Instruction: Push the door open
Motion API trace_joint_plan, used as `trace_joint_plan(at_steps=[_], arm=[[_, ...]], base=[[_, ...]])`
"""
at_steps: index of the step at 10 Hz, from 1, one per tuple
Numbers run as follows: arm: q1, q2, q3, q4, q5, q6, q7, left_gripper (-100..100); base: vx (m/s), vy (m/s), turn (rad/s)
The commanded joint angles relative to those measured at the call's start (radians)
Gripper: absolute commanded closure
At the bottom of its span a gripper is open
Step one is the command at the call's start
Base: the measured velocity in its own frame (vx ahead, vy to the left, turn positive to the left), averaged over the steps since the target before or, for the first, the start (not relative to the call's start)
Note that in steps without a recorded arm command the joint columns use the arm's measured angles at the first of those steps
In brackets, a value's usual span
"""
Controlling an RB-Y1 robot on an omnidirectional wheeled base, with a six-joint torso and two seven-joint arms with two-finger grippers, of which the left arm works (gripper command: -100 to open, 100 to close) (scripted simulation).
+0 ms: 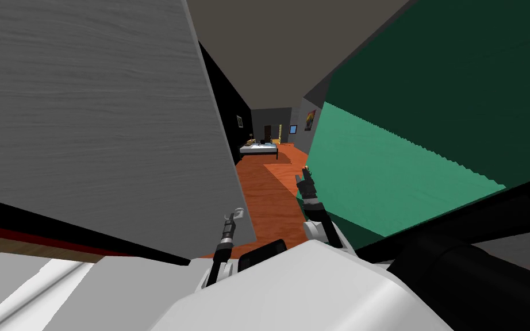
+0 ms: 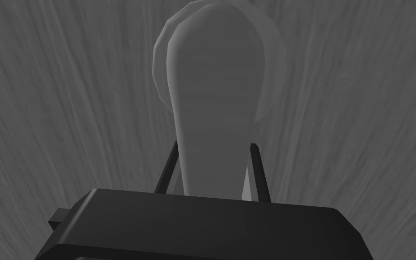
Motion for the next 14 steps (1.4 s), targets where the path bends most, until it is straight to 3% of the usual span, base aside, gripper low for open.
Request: trace_joint_plan(at_steps=[1, 6, 14], arm=[[0.002, 0.014, 0.034, -0.018, 0.013, 0.006, -0.006, 100], [-0.016, 0.003, 0.103, 0.003, 0.041, 0.007, -0.029, 100], [-0.039, -0.036, 0.195, 0.030, 0.078, 0.008, -0.060, 100]], base=[[0.170, -0.104, 0.094], [0.181, -0.119, 0.081], [0.177, -0.102, 0.072]])
